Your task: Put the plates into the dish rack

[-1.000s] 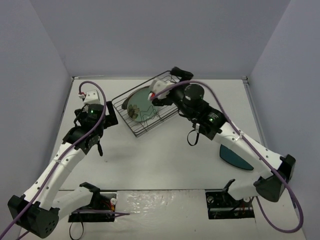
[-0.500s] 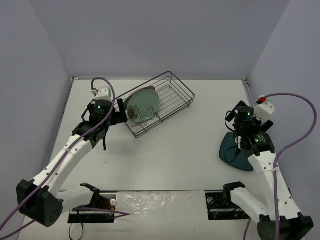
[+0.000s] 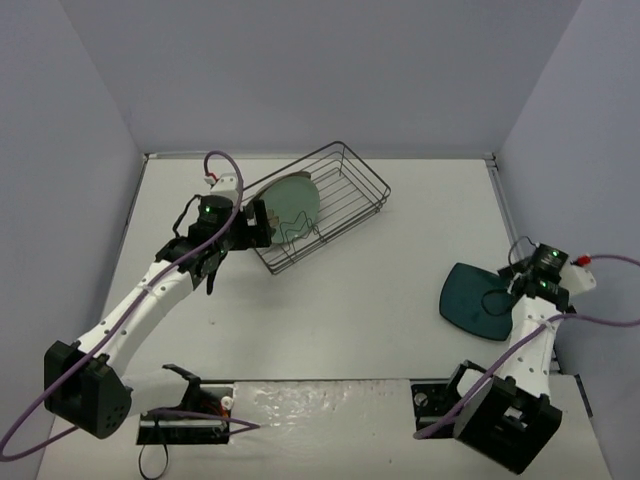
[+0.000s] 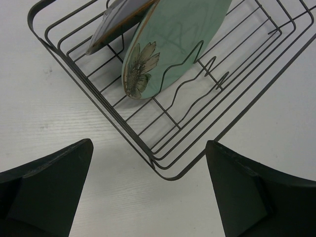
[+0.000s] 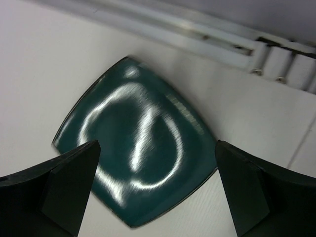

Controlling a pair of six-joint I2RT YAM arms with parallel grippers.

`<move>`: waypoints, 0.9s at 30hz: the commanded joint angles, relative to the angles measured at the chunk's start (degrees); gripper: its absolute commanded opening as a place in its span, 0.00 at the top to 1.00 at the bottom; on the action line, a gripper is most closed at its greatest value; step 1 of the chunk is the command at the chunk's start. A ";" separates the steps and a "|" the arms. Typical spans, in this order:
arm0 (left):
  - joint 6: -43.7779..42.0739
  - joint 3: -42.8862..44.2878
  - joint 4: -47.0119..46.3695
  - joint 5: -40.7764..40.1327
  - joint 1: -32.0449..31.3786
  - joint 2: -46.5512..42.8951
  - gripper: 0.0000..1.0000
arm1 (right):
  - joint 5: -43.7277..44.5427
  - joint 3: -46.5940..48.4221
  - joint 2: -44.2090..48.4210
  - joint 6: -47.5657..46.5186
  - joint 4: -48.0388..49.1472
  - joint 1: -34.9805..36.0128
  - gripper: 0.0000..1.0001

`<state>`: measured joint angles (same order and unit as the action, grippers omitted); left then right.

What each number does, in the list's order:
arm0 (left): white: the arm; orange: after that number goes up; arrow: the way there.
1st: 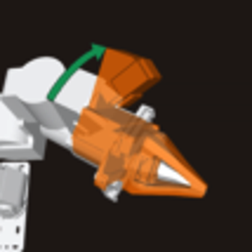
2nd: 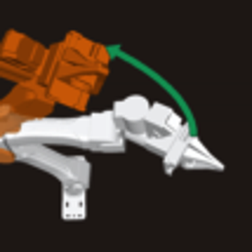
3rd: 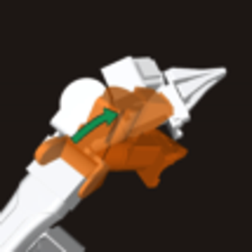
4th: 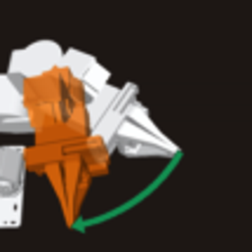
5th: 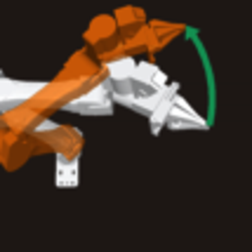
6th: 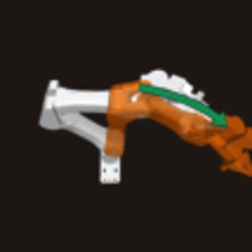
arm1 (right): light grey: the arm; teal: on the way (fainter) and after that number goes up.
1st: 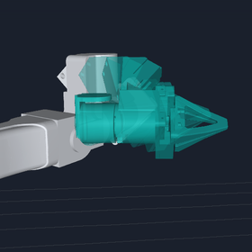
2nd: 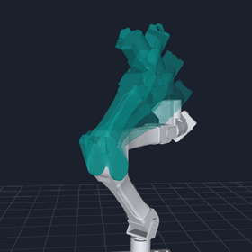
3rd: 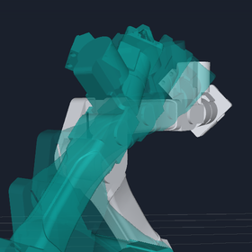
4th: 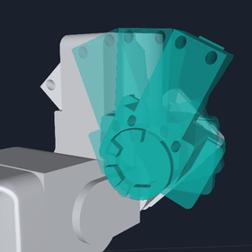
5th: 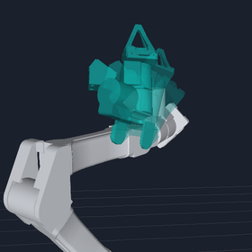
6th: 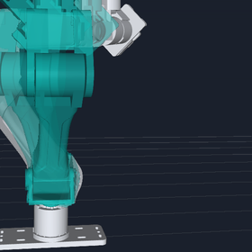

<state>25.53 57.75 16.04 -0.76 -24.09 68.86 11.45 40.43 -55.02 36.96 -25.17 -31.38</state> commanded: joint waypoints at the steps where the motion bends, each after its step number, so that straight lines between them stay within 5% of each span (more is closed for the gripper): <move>1: -1.65 4.35 -3.67 2.13 -0.79 -0.53 0.03 | -3.98 -2.02 0.23 -2.43 4.77 -10.74 0.00; 6: -2.22 6.49 -2.82 2.78 -1.05 0.99 0.03 | -2.92 -5.57 3.34 0.48 6.94 -13.96 0.00; 16: -2.41 6.91 -2.62 1.49 -1.05 1.04 0.03 | -18.83 -14.72 -3.64 0.20 16.78 -15.27 0.00; 27: -3.09 7.20 -2.59 0.23 -1.05 1.37 0.03 | -24.70 -18.66 3.23 2.68 17.03 -15.47 0.03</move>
<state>23.98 61.52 16.05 1.06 -24.80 70.56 -8.96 21.84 -52.59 38.54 -10.58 -46.40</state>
